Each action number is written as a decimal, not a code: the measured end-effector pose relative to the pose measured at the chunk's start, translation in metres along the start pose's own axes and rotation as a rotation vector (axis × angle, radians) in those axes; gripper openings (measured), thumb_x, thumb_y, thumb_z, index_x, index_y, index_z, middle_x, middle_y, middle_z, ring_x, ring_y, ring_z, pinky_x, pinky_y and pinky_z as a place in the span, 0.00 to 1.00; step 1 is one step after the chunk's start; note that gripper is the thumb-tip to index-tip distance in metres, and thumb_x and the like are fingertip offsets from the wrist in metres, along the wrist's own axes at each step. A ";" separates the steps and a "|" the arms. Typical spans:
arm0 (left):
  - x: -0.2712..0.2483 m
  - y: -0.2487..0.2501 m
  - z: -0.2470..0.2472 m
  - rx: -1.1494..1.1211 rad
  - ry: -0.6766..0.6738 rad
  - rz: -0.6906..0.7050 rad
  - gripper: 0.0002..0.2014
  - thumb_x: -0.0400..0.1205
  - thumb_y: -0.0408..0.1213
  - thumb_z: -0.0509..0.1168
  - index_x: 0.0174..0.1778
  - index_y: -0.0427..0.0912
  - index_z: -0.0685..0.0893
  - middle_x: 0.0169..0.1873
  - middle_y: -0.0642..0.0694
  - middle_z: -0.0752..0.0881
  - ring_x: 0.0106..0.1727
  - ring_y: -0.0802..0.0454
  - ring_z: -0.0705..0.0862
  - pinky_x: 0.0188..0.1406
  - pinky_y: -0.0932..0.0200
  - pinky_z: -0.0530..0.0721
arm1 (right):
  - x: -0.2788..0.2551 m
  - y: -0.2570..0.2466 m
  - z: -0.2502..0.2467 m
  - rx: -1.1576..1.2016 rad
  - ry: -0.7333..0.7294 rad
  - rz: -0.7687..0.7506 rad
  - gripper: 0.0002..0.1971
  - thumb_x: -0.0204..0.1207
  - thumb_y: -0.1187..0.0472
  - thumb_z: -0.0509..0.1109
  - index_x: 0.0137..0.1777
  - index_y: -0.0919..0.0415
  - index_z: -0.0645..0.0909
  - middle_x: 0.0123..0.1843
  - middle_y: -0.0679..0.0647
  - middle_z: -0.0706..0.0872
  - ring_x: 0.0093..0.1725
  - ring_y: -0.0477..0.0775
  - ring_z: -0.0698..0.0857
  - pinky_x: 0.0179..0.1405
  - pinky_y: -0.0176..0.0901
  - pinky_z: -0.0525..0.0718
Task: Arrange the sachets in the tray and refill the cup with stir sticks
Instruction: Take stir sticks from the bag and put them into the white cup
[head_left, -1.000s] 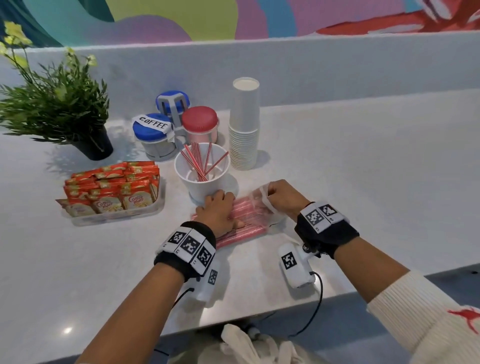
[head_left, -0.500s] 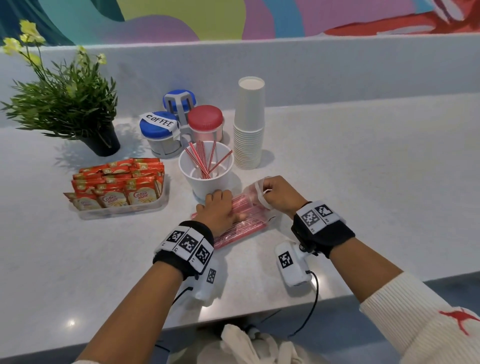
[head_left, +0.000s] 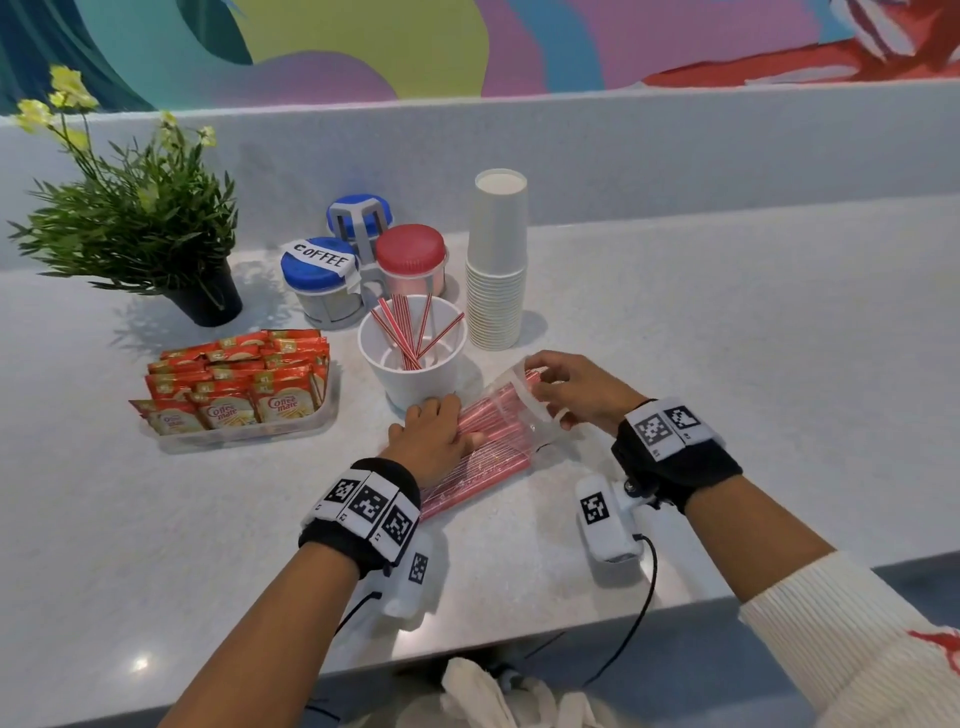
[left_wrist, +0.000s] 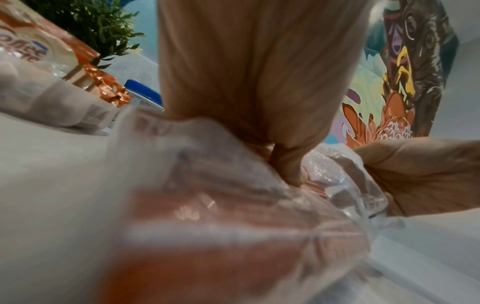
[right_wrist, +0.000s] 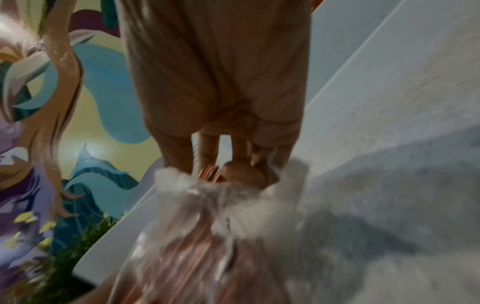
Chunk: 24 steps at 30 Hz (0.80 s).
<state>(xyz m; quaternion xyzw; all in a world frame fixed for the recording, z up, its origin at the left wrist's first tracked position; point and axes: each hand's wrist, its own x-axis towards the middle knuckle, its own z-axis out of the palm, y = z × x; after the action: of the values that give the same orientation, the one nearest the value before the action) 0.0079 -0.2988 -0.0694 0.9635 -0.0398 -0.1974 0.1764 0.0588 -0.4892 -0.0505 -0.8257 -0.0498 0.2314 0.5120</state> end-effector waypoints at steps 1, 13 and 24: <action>0.000 0.000 0.000 -0.001 0.000 -0.001 0.21 0.85 0.53 0.53 0.66 0.41 0.65 0.68 0.40 0.69 0.69 0.41 0.68 0.68 0.42 0.68 | 0.001 0.000 0.006 -0.006 -0.014 0.000 0.08 0.80 0.64 0.64 0.57 0.59 0.79 0.42 0.54 0.82 0.33 0.51 0.78 0.26 0.37 0.74; -0.005 0.008 -0.004 -0.059 0.038 0.055 0.19 0.84 0.51 0.56 0.61 0.40 0.66 0.64 0.41 0.71 0.67 0.43 0.69 0.67 0.45 0.69 | -0.004 -0.014 0.005 0.546 0.136 -0.128 0.08 0.73 0.73 0.69 0.45 0.62 0.76 0.28 0.54 0.82 0.20 0.42 0.74 0.18 0.30 0.73; 0.005 0.015 0.003 -0.096 0.075 0.056 0.13 0.86 0.41 0.54 0.62 0.37 0.68 0.62 0.39 0.73 0.66 0.42 0.70 0.67 0.44 0.72 | -0.007 -0.021 0.013 0.752 0.140 -0.133 0.04 0.75 0.69 0.69 0.39 0.63 0.81 0.24 0.50 0.79 0.18 0.39 0.70 0.15 0.26 0.68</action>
<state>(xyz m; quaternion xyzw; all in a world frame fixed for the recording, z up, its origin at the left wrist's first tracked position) 0.0108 -0.3146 -0.0684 0.9591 -0.0505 -0.1579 0.2293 0.0498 -0.4708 -0.0351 -0.5892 0.0200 0.1427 0.7950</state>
